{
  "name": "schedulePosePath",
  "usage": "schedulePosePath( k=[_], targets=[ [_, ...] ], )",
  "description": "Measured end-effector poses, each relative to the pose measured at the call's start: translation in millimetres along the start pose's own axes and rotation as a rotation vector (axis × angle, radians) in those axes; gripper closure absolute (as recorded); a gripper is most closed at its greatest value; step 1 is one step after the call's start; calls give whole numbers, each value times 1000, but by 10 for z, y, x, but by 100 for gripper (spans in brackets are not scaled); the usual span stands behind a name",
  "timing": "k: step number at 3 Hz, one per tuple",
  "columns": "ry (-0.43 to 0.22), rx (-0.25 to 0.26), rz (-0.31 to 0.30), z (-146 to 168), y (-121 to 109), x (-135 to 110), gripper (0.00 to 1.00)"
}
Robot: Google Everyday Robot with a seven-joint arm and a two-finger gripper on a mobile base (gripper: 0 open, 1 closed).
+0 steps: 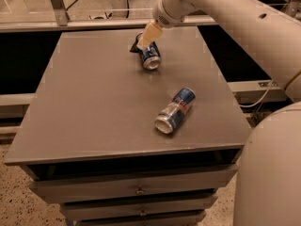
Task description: Move pepsi can near rxbar chocolate
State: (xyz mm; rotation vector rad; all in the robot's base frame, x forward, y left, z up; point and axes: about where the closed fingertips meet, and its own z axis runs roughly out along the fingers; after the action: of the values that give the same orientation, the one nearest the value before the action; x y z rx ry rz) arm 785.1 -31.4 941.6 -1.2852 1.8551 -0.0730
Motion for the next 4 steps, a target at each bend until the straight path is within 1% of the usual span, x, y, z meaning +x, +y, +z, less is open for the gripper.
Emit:
schedulePosePath(
  k=[1,2,3,4],
  targets=[
    [7,15,-4,-28,-30,-9,0],
    [20,22,19,-48,-14,89,0],
    [17,24,44,-122,6,159,0],
    [-22,9,71,-248,29,169,0]
  ],
)
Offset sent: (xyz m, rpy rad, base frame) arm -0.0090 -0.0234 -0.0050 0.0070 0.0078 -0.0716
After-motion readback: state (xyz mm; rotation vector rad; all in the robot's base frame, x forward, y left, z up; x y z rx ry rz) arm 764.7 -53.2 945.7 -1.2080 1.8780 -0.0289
